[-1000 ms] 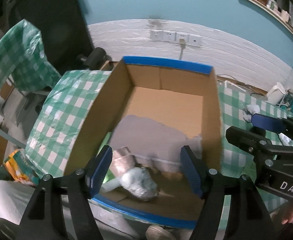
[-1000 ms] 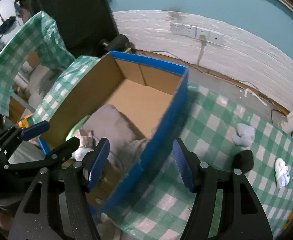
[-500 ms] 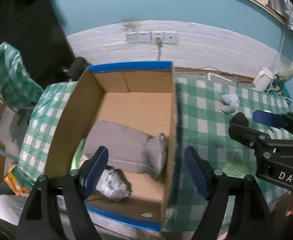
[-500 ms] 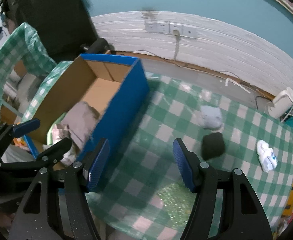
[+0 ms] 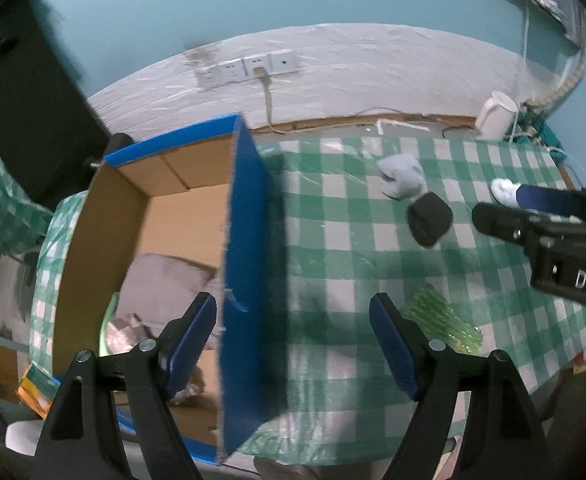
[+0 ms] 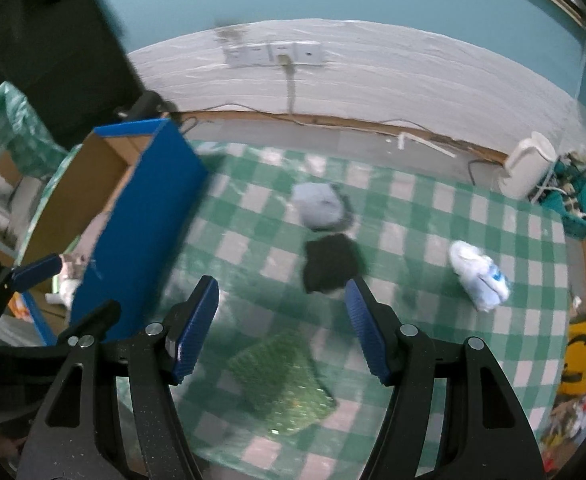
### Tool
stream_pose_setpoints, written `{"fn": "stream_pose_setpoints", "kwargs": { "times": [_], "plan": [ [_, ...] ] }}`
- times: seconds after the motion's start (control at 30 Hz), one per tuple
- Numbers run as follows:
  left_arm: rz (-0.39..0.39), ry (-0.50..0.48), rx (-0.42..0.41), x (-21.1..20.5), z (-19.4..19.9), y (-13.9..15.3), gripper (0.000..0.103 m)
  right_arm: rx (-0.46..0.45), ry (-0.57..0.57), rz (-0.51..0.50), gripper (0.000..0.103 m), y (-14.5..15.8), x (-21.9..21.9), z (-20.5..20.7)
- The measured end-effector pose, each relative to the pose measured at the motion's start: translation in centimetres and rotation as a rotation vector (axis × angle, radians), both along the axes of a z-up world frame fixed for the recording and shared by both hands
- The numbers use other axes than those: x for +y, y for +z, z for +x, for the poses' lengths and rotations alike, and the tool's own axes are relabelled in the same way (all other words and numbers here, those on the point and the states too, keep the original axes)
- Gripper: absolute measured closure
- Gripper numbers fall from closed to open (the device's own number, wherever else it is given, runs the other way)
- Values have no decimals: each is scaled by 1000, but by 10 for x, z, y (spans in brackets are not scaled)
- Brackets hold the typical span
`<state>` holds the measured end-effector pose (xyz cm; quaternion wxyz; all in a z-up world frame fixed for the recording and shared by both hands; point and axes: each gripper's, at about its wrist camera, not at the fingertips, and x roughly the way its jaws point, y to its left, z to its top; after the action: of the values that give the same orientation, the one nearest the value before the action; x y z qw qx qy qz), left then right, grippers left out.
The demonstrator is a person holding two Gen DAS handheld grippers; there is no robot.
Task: Organize soft objects
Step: 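Move both tools to the table and grasp the green bubble wrap with the left tool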
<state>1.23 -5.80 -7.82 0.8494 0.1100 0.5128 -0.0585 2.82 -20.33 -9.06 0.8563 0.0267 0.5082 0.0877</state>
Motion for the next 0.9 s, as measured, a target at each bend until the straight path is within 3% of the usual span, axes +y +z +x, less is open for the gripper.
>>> {"fn": "stream_pose_setpoints", "kwargs": {
  "times": [0.23,0.43,0.6,0.9],
  "plan": [
    [12,-44,66,-33,-3,-25,23,29,-55,-11,37,-15,-35,-3],
    [-15,-92,162,-63,-8,-54,22,81,-91,-32,37,-39,-60,-8],
    [-61,-158,262,-82,-15,-76,16,116,-130,-34,37,-55,-81,-13],
    [-97,-185,361,-104,-25,-102,14,129,-146,-23,37,-64,-98,-20]
  ]
}}
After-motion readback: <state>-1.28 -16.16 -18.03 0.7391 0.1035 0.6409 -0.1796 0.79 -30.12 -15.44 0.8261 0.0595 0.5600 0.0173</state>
